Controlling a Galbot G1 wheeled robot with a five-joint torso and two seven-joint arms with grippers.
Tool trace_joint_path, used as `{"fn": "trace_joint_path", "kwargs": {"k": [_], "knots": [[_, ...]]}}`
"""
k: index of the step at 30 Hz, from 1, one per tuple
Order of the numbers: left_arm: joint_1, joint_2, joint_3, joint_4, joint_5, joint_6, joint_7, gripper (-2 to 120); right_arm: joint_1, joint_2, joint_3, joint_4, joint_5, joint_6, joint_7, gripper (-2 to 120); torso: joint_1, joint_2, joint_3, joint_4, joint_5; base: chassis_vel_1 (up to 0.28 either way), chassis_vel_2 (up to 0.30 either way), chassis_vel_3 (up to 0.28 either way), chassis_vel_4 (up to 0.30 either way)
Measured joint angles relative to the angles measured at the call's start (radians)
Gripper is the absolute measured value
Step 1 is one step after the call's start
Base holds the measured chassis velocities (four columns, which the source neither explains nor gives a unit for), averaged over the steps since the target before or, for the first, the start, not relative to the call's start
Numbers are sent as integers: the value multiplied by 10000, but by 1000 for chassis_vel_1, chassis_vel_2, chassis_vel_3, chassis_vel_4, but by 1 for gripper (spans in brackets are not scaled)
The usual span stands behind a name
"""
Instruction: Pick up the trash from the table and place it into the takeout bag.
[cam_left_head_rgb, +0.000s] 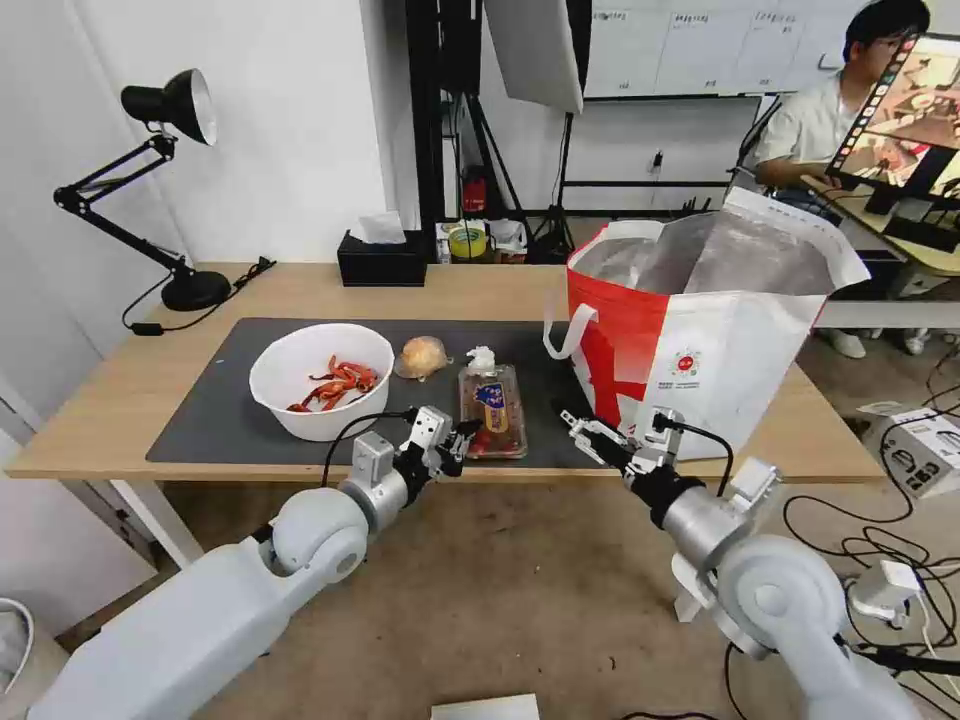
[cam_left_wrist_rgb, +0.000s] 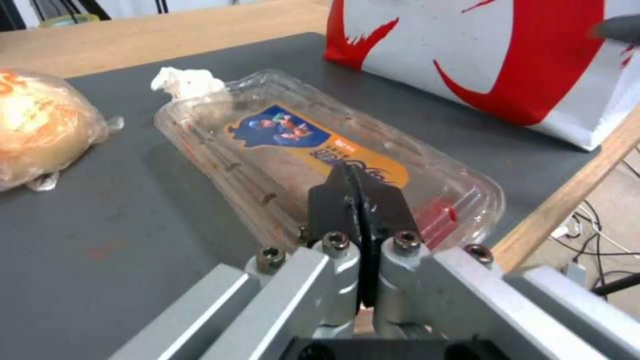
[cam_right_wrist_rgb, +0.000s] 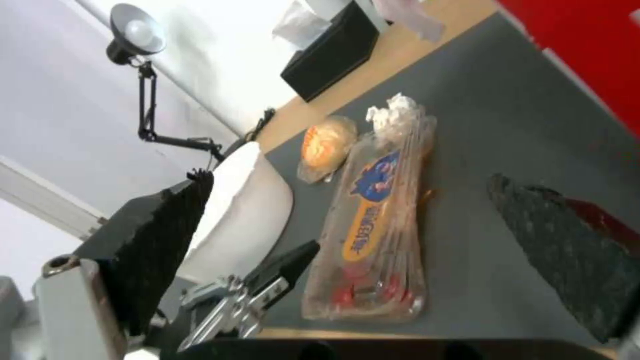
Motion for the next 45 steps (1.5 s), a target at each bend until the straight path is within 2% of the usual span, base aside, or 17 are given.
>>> {"fn": "trace_joint_path", "kwargs": {"k": [9, 25, 34, 45], "knots": [[193, 108, 6, -61, -79, -142, 7, 0, 1423, 428, -687, -1131, 753, -83, 806, 100, 1, 0, 0, 1, 0, 0, 0, 0, 0], [88, -91, 183, 93, -81, -247, 24, 0, 2623, 885, -1327, -2208, 839, -548, 1572, 100, 0, 0, 1, 0, 1, 0, 0, 0, 0], [29, -36, 204, 143, -101, -296, 46, 0, 3258, 1188, -1606, -2704, 1080, -1264, 2364, 100, 0, 0, 0, 0, 0, 0, 0, 0, 0], [82, -95, 196, 178, -72, -400, 53, 0, 3913, 1167, -1840, -3098, 1513, -2089, 3003, 100, -1, 0, 0, 0, 1, 0, 0, 0, 0]]}}
